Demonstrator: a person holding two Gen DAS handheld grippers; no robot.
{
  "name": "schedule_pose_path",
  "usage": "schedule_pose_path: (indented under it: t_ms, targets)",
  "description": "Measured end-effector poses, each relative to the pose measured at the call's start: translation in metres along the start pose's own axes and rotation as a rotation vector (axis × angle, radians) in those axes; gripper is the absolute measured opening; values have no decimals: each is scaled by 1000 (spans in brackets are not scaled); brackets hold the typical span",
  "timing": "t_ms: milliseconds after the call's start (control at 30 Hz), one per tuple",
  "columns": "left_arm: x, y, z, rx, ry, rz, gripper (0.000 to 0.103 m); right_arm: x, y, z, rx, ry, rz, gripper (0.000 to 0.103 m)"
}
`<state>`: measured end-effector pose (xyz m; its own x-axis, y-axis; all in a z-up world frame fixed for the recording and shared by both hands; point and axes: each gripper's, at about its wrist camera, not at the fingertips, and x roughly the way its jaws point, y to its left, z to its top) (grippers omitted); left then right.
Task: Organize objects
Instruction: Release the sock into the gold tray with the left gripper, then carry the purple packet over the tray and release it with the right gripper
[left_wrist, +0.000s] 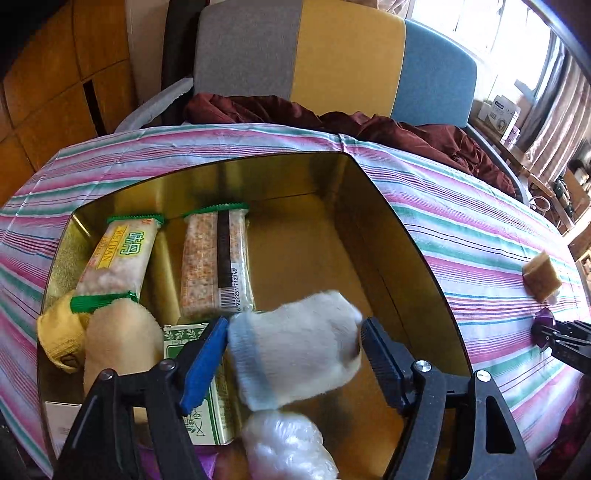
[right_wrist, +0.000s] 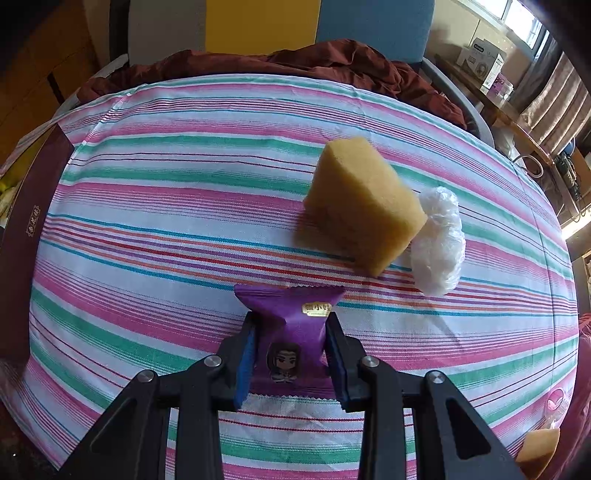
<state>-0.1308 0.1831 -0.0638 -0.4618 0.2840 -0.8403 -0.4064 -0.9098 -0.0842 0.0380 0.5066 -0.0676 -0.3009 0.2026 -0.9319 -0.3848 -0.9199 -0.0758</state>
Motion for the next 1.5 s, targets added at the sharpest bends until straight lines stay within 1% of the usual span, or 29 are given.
schedule_pose_path:
  t_ms: [67,133,167,200,233,367,467,633,767,967,1067,1133,1233,1300,1333,1433,1500]
  targets:
    - [-4,0,-1,1,-14,18,80,-2,1,-1,0,0,0,34]
    - [-10,2,-3,-12,-26,11,83,-2,1,-2,0,0,1,34]
    - [-13,3,-4,-15,-29,5,90,-1,1,-1,0,0,0,34]
    - [-17,3,-5,-20,-35,9,99,-1,1,-1,-1,1,0,34]
    - [-22,3,-7,-24,-48,21,103,-1,2,-1,-1,0,0,34]
    - [-49,-1,-18,-17,-147,72,103,-3,3,-3,0,-1,-1,34]
    - [-69,-4,-27,-10,-218,93,103,-4,4,-5,-2,-4,-5,34]
    - [-93,-4,-39,2,-289,89,103,-7,9,-9,-18,-15,-20,34]
    - [-104,-1,-47,8,-310,103,103,-9,12,-11,-20,-19,-29,34]
    - [-109,8,-61,-15,-294,110,103,-13,19,-14,-14,-27,-38,34]
    - [-111,13,-67,-17,-293,108,103,-21,29,-16,-16,-35,-2,34]
    - [-114,16,-71,-14,-304,114,103,-23,39,-9,-27,-51,23,34]
    - [-119,22,-75,-25,-318,117,103,-43,63,-7,-43,-96,97,34]
    - [-121,27,-77,-35,-320,116,103,-61,87,-4,-84,-137,139,34]
    - [-122,30,-77,-40,-322,115,103,-63,97,3,-107,-157,163,34]
    - [-125,37,-80,-57,-327,118,103,-91,137,8,-187,-217,248,34]
    - [-126,42,-81,-68,-328,118,103,-105,169,7,-252,-241,296,34]
